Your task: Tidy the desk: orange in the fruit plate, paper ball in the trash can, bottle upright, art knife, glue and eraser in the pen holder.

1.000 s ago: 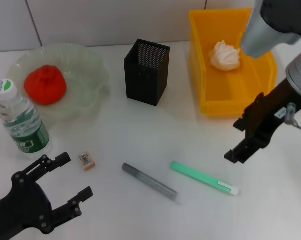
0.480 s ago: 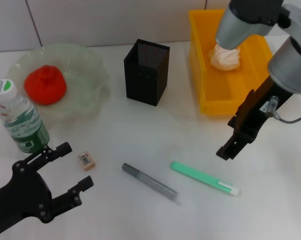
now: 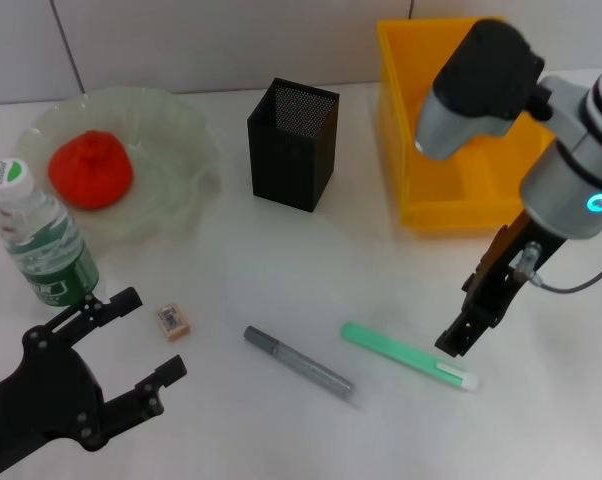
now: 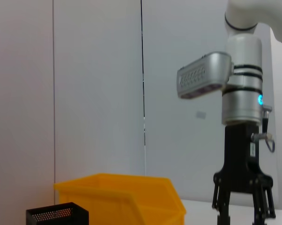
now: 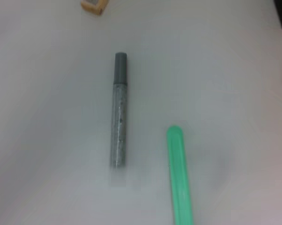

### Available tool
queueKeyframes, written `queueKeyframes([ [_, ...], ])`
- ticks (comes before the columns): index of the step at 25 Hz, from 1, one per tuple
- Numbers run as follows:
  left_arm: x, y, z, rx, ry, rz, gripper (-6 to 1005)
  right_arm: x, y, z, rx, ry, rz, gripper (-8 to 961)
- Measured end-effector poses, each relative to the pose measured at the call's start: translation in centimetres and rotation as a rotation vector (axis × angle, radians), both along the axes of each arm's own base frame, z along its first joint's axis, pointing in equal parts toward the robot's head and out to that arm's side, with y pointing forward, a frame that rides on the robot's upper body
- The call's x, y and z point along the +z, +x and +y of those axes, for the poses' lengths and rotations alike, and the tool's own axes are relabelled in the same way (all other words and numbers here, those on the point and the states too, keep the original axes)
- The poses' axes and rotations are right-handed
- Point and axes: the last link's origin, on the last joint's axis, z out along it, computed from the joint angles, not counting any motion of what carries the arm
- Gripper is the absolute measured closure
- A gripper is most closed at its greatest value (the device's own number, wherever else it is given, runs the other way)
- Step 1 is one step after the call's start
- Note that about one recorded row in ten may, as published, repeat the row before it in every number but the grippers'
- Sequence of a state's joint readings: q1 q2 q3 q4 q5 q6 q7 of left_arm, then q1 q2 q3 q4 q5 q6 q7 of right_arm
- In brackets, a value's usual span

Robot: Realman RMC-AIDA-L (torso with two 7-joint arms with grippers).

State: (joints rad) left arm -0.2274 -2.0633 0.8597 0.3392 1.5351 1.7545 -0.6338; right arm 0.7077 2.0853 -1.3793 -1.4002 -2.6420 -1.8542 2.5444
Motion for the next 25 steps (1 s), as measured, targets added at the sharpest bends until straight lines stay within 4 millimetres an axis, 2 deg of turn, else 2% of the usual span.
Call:
queueKeyframes([
  [6,-0.1,0.2,0.2,-0.010,-0.004,0.004,202,-2.0,-0.1,0.1,0.023,0.004,-0.031,129],
  [11,0.0,0.1,0.3,-0.011,-0.001,0.009,202,-2.9,-0.1,0.2,0.011,0.005,-0.026,129],
  [25,0.1,0.2,0.4,-0.026,-0.005,0.015,202,-3.6,-0.2,0.4,0.002,0.004,-0.001,129],
])
